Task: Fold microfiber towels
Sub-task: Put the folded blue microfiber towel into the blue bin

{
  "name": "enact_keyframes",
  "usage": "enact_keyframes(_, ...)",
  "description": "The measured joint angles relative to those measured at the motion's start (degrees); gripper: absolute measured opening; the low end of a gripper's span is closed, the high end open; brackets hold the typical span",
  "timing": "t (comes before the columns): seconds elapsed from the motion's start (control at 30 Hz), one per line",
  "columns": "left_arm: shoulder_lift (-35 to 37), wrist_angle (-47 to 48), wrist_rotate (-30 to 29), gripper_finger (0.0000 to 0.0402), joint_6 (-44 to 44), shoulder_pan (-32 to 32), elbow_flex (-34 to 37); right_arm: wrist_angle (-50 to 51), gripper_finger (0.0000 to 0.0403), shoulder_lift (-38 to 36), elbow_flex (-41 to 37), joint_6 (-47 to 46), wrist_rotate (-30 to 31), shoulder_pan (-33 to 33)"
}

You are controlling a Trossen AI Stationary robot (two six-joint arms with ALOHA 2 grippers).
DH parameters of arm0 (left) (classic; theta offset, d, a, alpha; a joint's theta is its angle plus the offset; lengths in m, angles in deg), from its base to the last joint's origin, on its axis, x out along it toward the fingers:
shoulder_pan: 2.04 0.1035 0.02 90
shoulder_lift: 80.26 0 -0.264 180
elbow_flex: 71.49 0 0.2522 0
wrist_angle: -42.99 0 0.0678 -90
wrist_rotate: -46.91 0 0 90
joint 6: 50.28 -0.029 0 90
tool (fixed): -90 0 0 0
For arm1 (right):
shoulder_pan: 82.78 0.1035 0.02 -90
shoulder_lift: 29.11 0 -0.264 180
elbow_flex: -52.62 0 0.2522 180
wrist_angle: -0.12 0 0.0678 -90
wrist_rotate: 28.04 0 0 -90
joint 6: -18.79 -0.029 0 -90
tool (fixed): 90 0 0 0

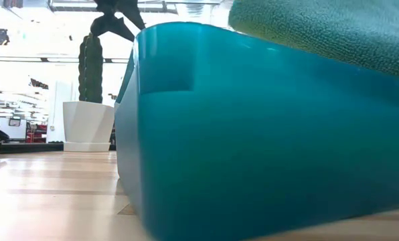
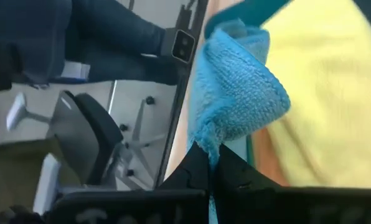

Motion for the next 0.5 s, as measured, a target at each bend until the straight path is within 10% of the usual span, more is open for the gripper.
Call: enact_keyframes(0.5,-0.09,1.28,-0.15,0.0197,1.35,-1.94,0.0,14.14,0.0019,13.27,17.09,18.39,1.91,-0.37)
